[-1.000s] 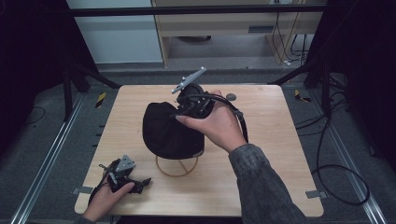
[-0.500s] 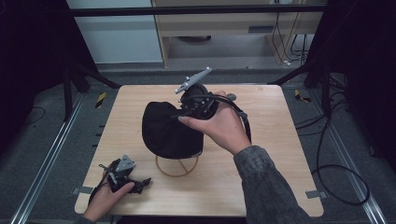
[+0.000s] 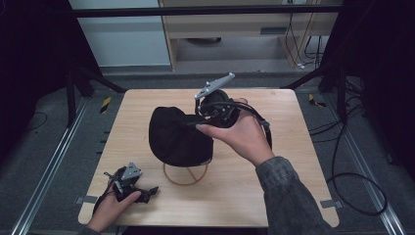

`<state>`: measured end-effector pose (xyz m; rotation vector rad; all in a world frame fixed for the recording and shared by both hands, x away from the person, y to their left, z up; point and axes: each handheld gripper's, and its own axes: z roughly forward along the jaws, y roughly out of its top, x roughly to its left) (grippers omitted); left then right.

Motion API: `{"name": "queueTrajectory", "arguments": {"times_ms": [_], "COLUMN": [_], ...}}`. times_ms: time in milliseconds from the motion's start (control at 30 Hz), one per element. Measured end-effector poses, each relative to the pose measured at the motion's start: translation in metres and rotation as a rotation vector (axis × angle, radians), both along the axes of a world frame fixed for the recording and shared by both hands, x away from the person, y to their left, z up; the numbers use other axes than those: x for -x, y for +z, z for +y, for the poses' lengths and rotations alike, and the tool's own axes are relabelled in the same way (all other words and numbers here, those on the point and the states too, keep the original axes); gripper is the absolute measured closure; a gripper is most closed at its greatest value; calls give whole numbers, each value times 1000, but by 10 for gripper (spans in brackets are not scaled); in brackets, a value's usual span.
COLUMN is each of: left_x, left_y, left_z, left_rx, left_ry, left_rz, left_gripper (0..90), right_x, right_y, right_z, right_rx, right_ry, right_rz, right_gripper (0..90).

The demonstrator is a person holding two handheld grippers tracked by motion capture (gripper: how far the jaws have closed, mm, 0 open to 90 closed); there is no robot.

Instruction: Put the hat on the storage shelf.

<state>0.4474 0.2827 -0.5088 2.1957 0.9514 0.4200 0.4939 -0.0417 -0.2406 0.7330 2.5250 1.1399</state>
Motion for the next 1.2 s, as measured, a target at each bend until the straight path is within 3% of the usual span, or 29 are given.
{"name": "queueTrajectory", "arguments": {"times_ms": [200, 500, 833, 1200], "left_x": [0, 1, 0, 1], "left_y": [0, 0, 0, 0], "left_z": [1, 2, 1, 1], "left_rx": [1, 0, 0, -2], "left_ry": [-7, -15, -20, -15], "left_rz": [0, -1, -1, 1], "left_gripper": [0, 0, 0, 0], "right_x": [10, 14, 16, 22], "right_y": [1, -5, -20, -48], "right_z": [-17, -43, -71, -99], "right_rx": [-19, -21, -29, -26], "right_ry": [-62, -163, -206, -269], "right_rz": [-53, -78, -94, -70], "right_gripper": [275, 97, 80, 119]}}
